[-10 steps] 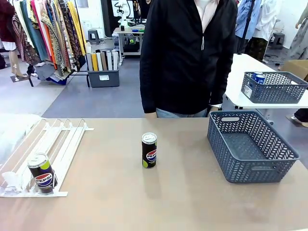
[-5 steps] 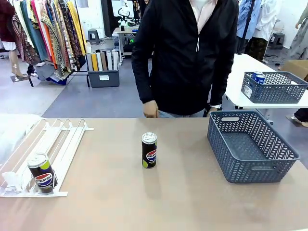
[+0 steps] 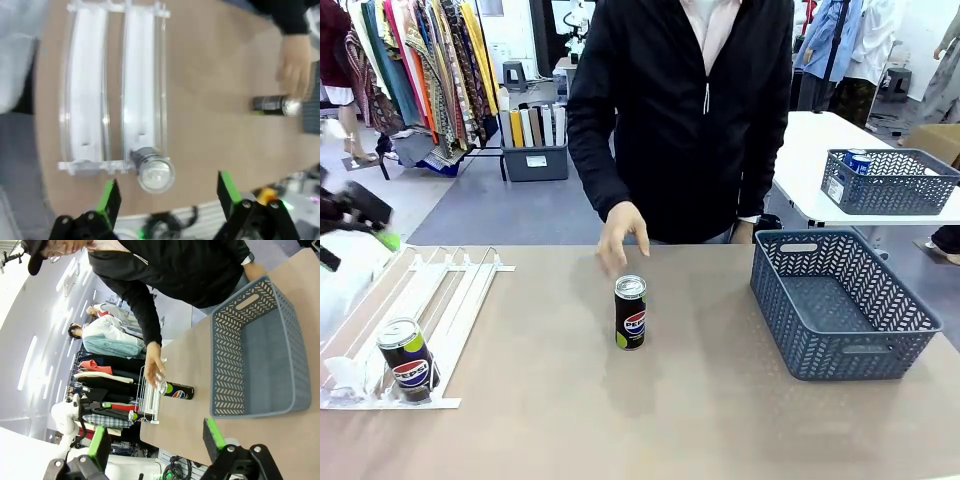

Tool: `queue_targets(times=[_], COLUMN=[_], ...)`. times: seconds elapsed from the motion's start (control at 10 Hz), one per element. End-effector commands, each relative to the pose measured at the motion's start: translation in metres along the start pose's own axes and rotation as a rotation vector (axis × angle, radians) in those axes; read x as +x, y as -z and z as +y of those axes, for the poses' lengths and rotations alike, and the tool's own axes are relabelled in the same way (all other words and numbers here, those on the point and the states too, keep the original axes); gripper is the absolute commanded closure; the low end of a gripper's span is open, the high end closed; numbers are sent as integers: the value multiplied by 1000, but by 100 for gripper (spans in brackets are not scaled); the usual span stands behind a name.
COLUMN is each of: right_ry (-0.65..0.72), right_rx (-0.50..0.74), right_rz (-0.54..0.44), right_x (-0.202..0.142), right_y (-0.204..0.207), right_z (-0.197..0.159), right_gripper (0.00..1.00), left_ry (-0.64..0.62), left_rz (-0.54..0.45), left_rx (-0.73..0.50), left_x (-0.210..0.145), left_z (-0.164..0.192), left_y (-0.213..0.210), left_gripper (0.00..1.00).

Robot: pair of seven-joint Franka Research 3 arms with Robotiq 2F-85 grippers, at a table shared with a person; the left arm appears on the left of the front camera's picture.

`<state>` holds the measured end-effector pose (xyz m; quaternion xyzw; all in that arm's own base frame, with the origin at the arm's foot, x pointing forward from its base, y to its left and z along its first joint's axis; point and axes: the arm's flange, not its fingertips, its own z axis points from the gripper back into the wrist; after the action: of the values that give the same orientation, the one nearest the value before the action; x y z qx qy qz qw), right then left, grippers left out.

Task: Retrieve and store the cans from the dispenser.
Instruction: Pick up one can from the Automatic Can Dispenser and place it in the middle of the table.

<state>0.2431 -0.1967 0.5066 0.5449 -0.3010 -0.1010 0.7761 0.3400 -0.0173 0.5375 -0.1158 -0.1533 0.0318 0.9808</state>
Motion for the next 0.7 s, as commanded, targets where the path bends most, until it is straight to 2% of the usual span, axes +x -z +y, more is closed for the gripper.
queue_targets(times=[0.0,0.1,0.2,0.5,0.6], right_ry=[-25,-25,-25,-25,-25], right_rx=[24,24,24,24,24], right_rz=[-17,-17,-17,-17,-17], right_x=[3,3,3,3,3], right_y=[1,1,1,1,1], right_z=[2,2,2,2,2], right_gripper=[0,0,0,0,0], left_ry=[84,-27,71,71,71], left_rz=[68,141,33,33,62], left_rx=[184,188,111,111,125], left_x=[13,21,0,0,6], left_z=[-11,-19,-18,-18,-22], left_y=[20,18,14,14,17], left_gripper=[0,0,0,0,0])
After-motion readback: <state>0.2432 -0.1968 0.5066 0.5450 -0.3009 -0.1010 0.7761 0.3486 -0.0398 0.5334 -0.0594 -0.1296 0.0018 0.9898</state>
